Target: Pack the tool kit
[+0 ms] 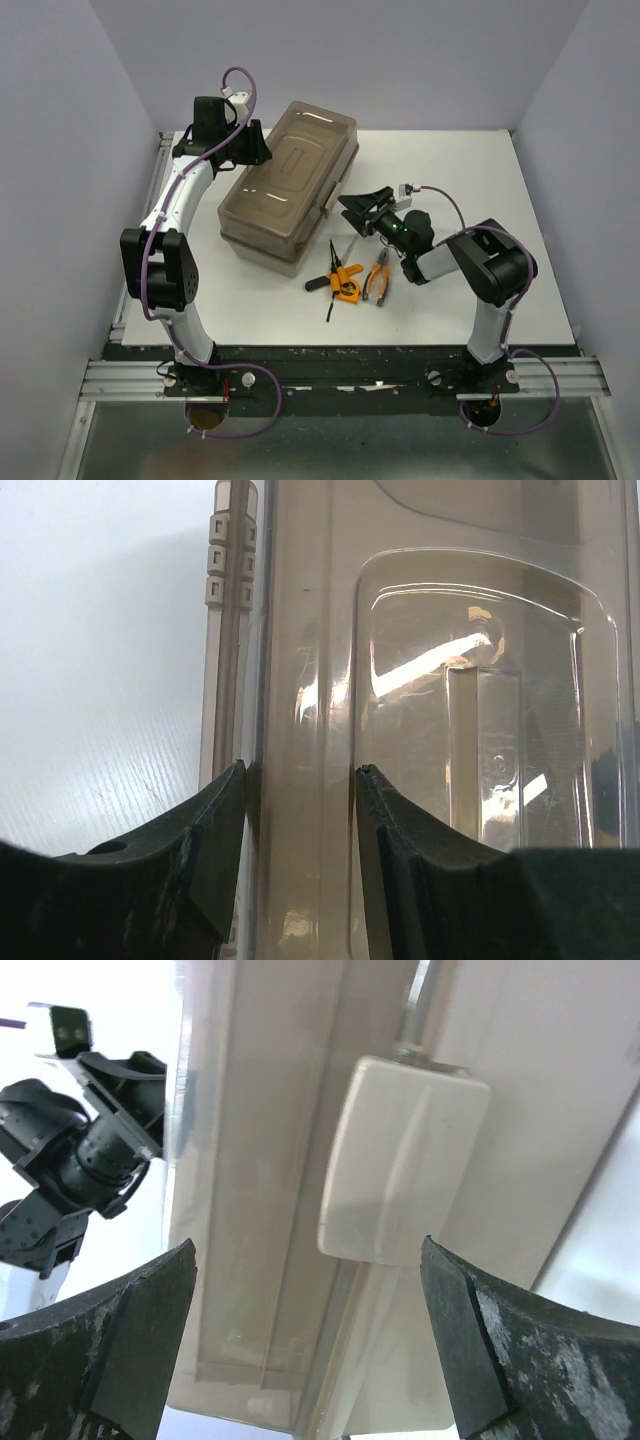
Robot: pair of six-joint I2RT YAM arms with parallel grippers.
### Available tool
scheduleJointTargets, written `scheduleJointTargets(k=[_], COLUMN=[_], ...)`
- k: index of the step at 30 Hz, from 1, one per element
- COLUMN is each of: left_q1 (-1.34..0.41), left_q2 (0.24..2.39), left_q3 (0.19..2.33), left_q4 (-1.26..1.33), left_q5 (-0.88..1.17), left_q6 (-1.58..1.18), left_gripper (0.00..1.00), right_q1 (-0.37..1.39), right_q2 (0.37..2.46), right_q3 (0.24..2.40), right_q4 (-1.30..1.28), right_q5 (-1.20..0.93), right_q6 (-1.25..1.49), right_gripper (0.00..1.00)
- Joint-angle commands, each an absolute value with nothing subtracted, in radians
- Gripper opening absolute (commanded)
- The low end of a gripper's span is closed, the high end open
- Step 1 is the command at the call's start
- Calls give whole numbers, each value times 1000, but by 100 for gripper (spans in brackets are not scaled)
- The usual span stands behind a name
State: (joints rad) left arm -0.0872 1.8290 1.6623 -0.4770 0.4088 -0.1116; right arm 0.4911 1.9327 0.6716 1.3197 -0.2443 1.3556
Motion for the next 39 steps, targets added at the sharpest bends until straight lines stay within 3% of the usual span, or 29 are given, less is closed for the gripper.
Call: scheduleJointTargets(k=[1, 8, 18, 29, 39], left_q1=[-78, -32, -47, -254, -334], left_q2=[1986, 1990, 1933, 1957, 1862], left_q3=[1578, 1560, 1502, 1545, 1532], left_q4=[-676, -670, -604, -657, -566], left_q5=[216, 226, 216, 291, 363], left_q6=[-8, -17, -8, -97, -252], left_gripper=[39, 34, 27, 27, 29], right_q1=[499, 499, 511, 532, 519], right_q2=[1836, 1695, 1516, 1580, 1641], right_q3=[644, 666, 836, 1100, 1264], right_q4=[1372, 1131, 445, 102, -95], right_q5=[-184, -176, -45, -81, -25], right_q6=[1275, 1158, 910, 807, 727], right_gripper=[100, 100, 100, 100, 100])
